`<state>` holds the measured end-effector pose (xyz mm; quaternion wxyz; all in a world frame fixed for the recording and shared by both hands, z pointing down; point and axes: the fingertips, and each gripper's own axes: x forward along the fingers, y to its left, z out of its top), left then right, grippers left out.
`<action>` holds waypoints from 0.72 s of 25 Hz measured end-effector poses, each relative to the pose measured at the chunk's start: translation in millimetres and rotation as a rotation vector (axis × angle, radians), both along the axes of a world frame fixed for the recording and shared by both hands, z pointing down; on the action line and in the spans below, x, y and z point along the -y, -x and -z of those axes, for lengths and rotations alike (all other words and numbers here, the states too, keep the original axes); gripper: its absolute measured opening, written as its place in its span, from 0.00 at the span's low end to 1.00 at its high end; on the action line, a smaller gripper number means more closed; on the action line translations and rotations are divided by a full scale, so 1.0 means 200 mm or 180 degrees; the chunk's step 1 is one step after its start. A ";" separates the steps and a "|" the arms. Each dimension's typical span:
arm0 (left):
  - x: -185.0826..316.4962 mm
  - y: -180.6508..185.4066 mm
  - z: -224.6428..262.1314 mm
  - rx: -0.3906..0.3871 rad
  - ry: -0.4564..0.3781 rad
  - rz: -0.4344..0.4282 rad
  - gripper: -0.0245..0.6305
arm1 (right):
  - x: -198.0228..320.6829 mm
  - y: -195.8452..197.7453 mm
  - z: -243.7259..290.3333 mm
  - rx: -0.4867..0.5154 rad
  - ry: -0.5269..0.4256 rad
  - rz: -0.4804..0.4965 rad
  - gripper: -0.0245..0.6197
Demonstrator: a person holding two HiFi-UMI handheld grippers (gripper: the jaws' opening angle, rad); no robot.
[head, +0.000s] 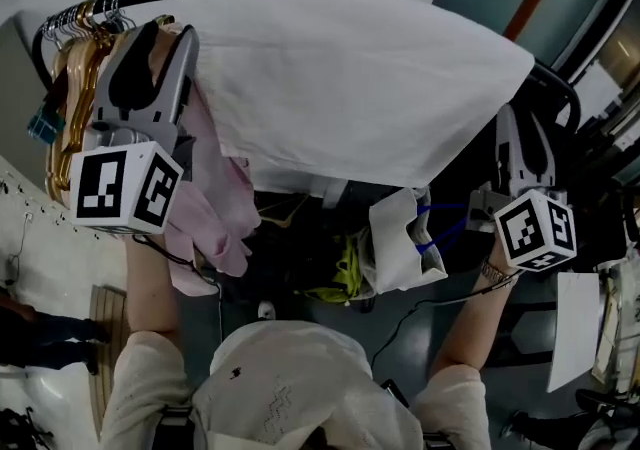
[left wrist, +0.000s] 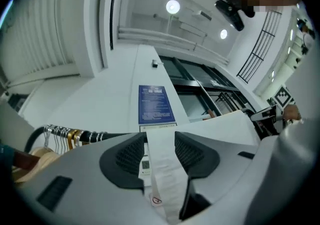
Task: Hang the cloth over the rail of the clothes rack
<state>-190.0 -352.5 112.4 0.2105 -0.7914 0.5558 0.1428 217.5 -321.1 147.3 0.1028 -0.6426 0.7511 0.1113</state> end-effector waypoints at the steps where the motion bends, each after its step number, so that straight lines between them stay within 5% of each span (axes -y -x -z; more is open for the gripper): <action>1: -0.03 0.01 -0.01 0.0011 -0.0171 0.0099 0.34 | -0.02 -0.03 0.00 -0.0046 -0.0086 -0.0199 0.23; 4: -0.12 -0.03 -0.05 0.0160 -0.0446 0.0242 0.33 | -0.10 -0.06 0.03 -0.0049 -0.0429 -0.0498 0.23; 7: -0.17 -0.10 -0.10 0.0183 -0.0442 0.0127 0.30 | -0.19 0.02 0.01 -0.0070 -0.0572 -0.0372 0.21; 10: -0.19 -0.16 -0.17 0.0116 -0.0370 -0.0005 0.11 | -0.21 0.16 -0.08 -0.0153 -0.0513 -0.0132 0.08; 14: -0.22 -0.26 -0.32 -0.0116 -0.0107 -0.0303 0.06 | -0.21 0.36 -0.33 -0.0214 -0.0267 0.0175 0.07; 18: -0.29 -0.41 -0.60 -0.0216 0.0306 -0.0576 0.05 | -0.24 0.51 -0.65 0.0059 0.0088 0.0759 0.07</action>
